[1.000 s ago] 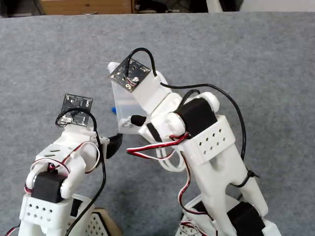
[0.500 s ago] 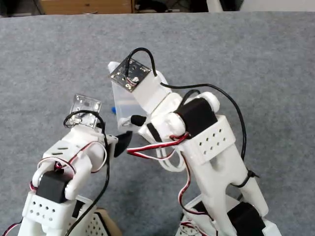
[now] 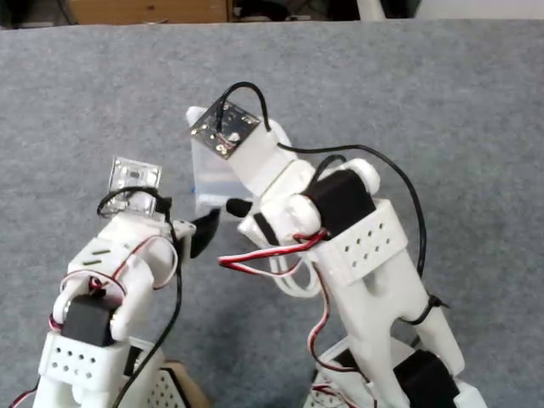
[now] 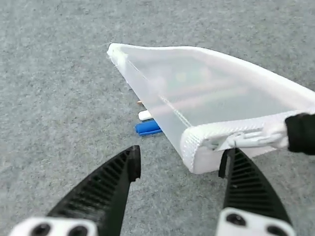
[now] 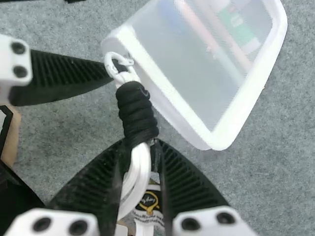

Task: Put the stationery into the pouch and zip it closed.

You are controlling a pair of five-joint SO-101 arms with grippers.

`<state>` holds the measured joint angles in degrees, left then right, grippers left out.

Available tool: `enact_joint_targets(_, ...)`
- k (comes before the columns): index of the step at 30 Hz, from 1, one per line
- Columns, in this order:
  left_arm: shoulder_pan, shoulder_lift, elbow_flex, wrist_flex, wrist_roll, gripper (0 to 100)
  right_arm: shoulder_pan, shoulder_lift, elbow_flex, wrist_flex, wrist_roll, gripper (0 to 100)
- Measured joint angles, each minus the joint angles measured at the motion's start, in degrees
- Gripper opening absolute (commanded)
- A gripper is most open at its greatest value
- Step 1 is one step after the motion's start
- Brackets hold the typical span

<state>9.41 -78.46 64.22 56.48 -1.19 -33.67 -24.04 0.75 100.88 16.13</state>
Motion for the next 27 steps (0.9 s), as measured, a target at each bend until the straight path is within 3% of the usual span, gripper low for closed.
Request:
enact_joint_targets(11,-0.4,0.0,-0.1,-0.1,-1.1,29,0.0,0.0,0.0,0.0,0.0,1.2)
enact_joint_targets(21,-0.4,0.0,-2.5,9.0,-4.4,29,0.2,0.0,0.0,0.0,0.0,1.2)
enact_joint_targets(27,-0.4,0.0,-4.0,9.7,-4.5,29,0.5,0.0,0.0,0.0,0.0,1.2)
